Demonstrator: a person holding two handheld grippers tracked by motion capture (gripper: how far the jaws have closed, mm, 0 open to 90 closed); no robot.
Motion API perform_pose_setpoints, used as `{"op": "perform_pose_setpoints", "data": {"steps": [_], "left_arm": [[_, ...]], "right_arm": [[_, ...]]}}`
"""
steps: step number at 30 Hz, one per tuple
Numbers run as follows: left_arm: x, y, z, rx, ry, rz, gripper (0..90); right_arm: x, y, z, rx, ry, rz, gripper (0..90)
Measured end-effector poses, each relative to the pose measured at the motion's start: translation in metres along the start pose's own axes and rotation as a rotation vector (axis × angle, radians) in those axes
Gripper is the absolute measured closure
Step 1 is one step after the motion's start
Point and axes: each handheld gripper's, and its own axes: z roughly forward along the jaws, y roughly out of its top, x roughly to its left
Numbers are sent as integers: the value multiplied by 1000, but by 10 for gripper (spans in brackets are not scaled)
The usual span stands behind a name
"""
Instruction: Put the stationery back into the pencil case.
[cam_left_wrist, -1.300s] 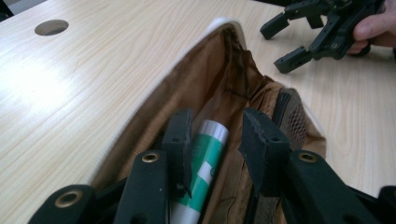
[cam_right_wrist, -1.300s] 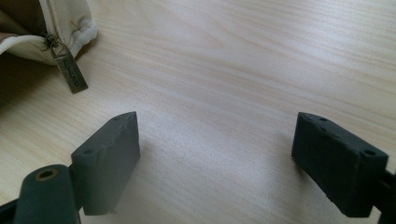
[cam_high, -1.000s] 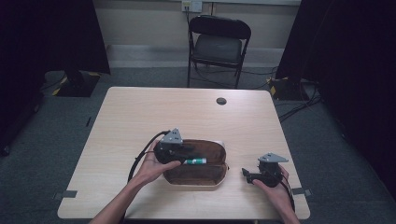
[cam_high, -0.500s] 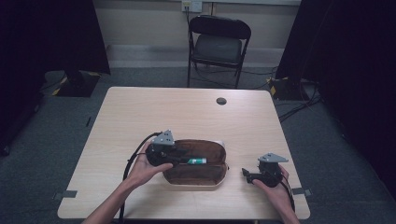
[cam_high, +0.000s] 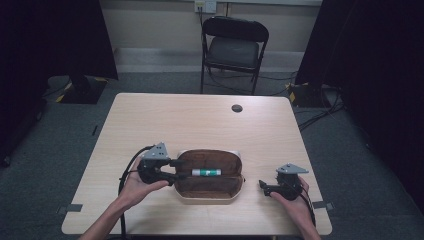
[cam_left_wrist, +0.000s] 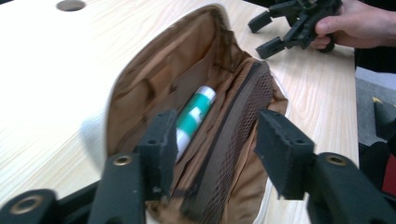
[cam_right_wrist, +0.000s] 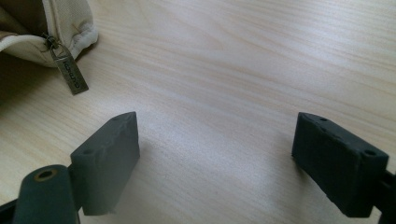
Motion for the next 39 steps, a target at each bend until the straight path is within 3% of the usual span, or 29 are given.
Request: {"op": "perform_pose_setpoints", "data": {"steps": [9,13,20,24,26,29,32,34,39], "left_arm": [[8,-18,-24,1,77,-24,318],[16,-32,-30,28,120,-51,264],[31,-54,-51,42,221,-100,167],[36,-64,-57,52,252,-132,163],[42,-73,-61,40,257,-158,165],[50,-84,-67,69,301,-212,174],[53,-90,-69,66,305,-225,158],[58,-97,-71,97,347,-227,167],[76,-123,-75,168,435,-294,167]], "right_arm": [[0,1,1,2,-2,2,140],[0,1,1,3,-2,3,140],[0,1,1,3,-1,2,140],[0,1,1,2,-2,1,140],[0,1,1,2,-1,0,140],[0,2,2,2,1,0,140],[0,3,3,2,3,0,140],[0,3,3,2,3,0,140],[0,3,3,2,2,0,140]]}}
